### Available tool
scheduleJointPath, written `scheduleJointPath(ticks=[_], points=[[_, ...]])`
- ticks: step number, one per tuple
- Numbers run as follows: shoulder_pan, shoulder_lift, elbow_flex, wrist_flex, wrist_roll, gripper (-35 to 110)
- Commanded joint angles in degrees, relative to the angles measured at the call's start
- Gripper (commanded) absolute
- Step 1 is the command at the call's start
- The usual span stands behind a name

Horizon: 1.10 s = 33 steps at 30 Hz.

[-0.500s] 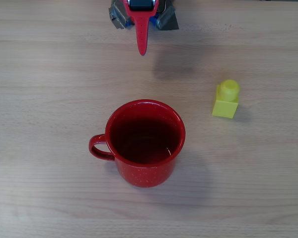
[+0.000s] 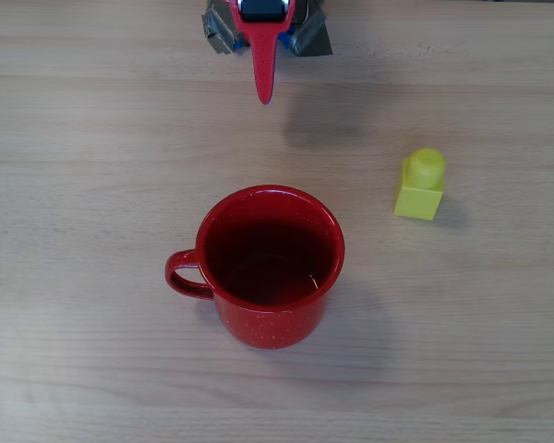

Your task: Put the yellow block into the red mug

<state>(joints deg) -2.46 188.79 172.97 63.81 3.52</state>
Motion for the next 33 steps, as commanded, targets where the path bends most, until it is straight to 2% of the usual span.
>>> scheduleJointPath(ticks=[1,17,23,33], points=[[0.35,0.62,-0.97,0.18,0.44,0],[0.00,0.62,-1.41,0.44,-1.05,0],[-1.85,0.62,-6.33,2.81,-0.09,0],[-4.83,-6.59,-17.58,0.44,0.00,0]])
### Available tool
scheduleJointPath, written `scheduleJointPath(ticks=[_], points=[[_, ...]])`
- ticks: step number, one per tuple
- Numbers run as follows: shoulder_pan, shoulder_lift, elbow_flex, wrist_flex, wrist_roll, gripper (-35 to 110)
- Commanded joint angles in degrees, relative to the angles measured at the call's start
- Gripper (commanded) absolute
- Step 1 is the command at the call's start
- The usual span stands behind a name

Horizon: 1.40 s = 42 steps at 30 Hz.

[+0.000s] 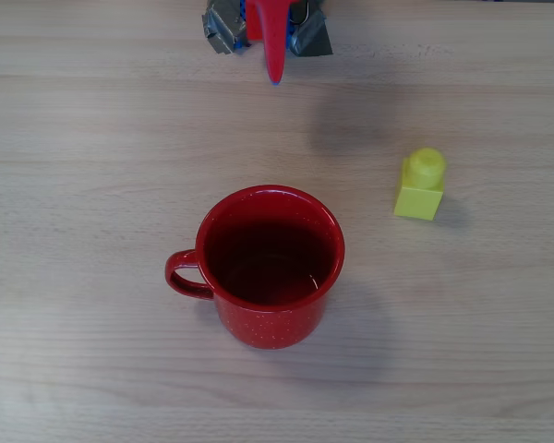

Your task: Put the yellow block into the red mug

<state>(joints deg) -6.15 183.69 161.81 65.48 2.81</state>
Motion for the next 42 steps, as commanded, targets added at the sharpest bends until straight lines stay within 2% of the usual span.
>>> scheduleJointPath(ticks=[1,11,20,27,36,42], points=[[-1.32,-2.99,-8.00,-1.85,1.14,0],[-6.24,-25.31,-30.50,-1.58,8.96,0],[-13.80,-41.66,-45.79,7.29,19.51,0],[-20.48,-49.48,-53.88,13.62,29.00,0],[-26.81,-61.79,-66.53,19.34,35.77,0],[-33.66,-66.80,-68.47,21.36,42.01,9]])
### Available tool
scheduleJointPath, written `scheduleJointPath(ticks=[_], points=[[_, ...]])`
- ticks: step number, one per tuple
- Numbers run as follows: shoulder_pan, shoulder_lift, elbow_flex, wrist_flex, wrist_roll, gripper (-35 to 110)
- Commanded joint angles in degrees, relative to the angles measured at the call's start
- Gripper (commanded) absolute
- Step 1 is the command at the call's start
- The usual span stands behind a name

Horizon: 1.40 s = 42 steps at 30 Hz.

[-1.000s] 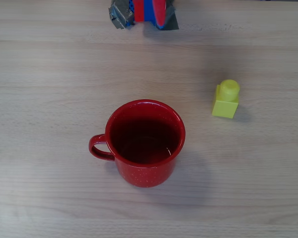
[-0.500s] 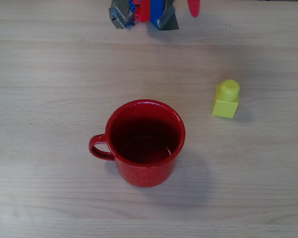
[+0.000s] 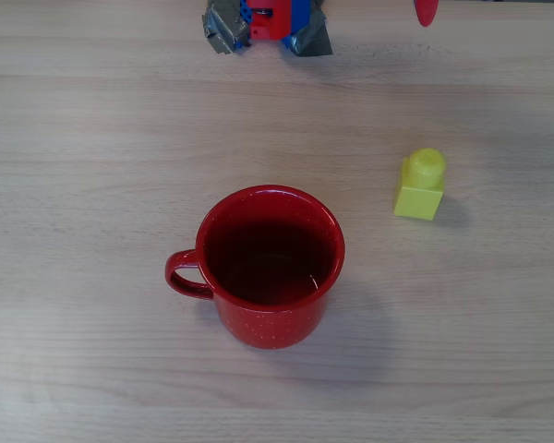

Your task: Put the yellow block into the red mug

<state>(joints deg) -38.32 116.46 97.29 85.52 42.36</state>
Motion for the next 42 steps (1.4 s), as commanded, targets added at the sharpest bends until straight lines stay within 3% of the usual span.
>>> scheduleJointPath(ticks=[1,9,42], points=[[-2.29,-0.53,-4.31,1.58,3.52,11],[-4.22,-6.33,-4.04,0.44,5.89,37],[2.72,-30.94,-12.22,-10.46,3.96,45]])
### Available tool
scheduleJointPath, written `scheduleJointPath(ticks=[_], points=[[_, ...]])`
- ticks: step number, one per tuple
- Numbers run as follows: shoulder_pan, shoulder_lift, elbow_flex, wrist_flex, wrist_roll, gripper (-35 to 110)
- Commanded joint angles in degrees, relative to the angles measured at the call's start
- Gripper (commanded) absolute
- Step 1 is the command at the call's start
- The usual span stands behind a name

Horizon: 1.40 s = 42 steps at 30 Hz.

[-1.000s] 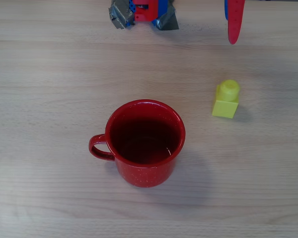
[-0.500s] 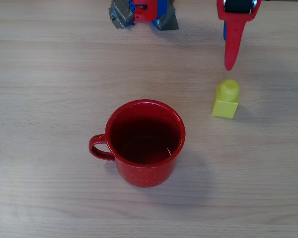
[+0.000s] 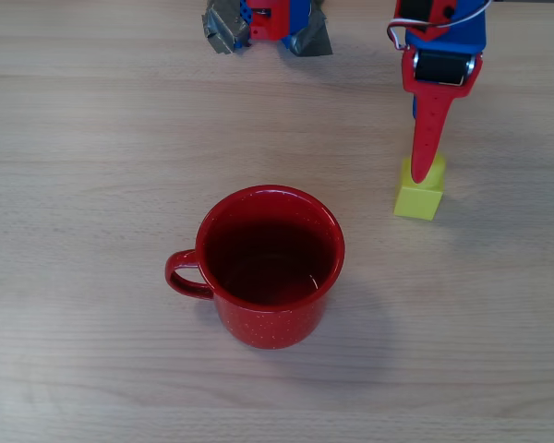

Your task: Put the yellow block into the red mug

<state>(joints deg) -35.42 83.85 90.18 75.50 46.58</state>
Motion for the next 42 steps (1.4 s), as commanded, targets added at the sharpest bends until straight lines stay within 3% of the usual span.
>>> scheduleJointPath(ticks=[1,25,42], points=[[-0.09,0.88,-5.36,-0.88,-0.26,45],[1.49,-11.69,-13.62,-5.19,-1.49,43],[2.64,-12.30,-10.72,-8.44,-2.11,26]])
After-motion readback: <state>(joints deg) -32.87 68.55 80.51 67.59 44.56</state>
